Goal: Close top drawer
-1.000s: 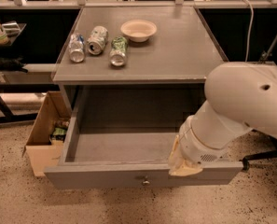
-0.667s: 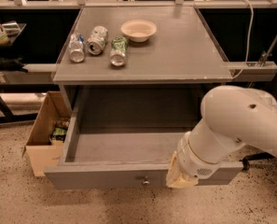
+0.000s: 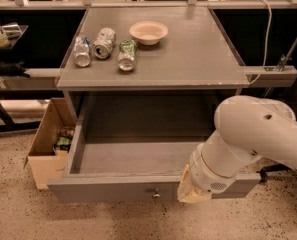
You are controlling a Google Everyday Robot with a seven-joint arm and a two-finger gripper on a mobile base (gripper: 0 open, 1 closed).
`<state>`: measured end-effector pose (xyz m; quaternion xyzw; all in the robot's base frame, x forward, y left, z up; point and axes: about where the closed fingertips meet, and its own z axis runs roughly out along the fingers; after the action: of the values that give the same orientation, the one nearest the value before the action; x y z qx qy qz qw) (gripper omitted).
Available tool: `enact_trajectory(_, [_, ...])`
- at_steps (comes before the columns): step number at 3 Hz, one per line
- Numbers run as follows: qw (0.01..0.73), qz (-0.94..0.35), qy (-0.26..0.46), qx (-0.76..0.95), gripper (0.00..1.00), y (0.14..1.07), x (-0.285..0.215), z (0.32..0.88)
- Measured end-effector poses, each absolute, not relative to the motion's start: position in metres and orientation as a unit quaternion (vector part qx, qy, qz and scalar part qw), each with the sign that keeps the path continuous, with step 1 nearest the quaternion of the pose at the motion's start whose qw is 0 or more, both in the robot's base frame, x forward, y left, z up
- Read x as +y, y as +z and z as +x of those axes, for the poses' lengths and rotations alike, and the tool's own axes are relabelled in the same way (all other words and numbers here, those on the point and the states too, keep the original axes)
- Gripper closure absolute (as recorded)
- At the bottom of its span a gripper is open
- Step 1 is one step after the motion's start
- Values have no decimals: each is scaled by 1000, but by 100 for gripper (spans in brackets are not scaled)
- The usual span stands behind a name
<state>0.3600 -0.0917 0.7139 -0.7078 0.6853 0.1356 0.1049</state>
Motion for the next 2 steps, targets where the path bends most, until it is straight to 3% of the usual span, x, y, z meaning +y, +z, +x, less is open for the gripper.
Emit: enact_trajectory(2, [82, -707, 134, 689, 100, 674, -94, 339])
